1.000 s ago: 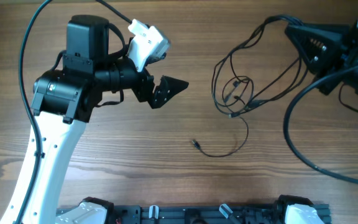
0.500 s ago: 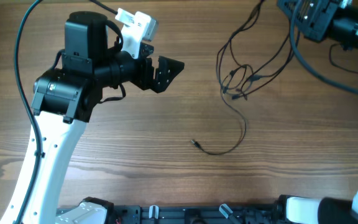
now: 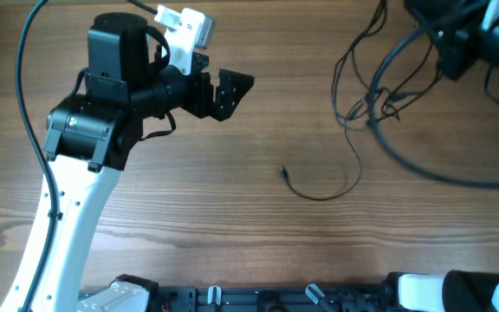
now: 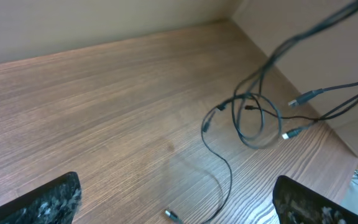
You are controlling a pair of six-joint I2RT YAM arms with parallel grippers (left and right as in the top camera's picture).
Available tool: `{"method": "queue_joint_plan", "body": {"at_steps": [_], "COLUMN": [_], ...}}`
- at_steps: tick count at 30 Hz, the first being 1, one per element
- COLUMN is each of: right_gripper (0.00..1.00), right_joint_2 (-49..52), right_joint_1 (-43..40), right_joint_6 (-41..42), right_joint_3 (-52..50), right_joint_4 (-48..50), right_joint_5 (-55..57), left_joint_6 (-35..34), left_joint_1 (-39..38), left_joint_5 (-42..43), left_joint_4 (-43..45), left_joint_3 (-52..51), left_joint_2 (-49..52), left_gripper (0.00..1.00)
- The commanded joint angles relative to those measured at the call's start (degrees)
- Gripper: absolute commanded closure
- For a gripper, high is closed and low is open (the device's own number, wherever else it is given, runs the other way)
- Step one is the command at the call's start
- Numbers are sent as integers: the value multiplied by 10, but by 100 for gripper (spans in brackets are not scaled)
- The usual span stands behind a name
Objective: Untangle cables
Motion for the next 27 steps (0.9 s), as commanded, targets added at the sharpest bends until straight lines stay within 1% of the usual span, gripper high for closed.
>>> {"method": "queue_joint_plan", "body": {"at_steps": [1, 2, 5, 6, 8, 14, 17, 21, 25, 27], "right_gripper": [49, 34, 5, 0, 0, 0, 0, 0, 0, 0], "right_joint_2": [-11, -9, 2, 5, 14, 42, 57, 85, 116, 130], "right_joint_1": [5, 5, 5, 5, 5, 5, 5, 5, 6, 9], "right_joint_6": [-82, -82, -81, -80, -80, -3, 8, 15, 65, 70], "right_joint_3": [12, 11, 11, 11, 11, 11, 10, 10, 5, -9], "right_joint_4": [-7, -18, -54, -65, -92, -153, -188, -229, -238, -238], "right_joint_5": [-18, -10, 33, 44, 68, 186, 192, 191, 187, 185], "left_joint_6": [-5, -5, -5, -5, -5, -5, -5, -5, -5, -5], "left_joint_1": [1, 1, 1, 1, 1, 1, 1, 1, 1, 1], "left_joint_5": [-25, -29, -29, -29, -29, -31, -52, -59, -59, -59], "left_joint_4": [-4, -6, -9, -9, -8, -9, -15, -20, -25, -33], "left_joint_3": [7, 7, 7, 7, 7, 7, 7, 7, 7, 7], "left_joint_2": [2, 2, 2, 2, 2, 2, 2, 2, 2, 2], "left_gripper": [0, 0, 0, 0, 0, 0, 0, 0, 0, 0]}}
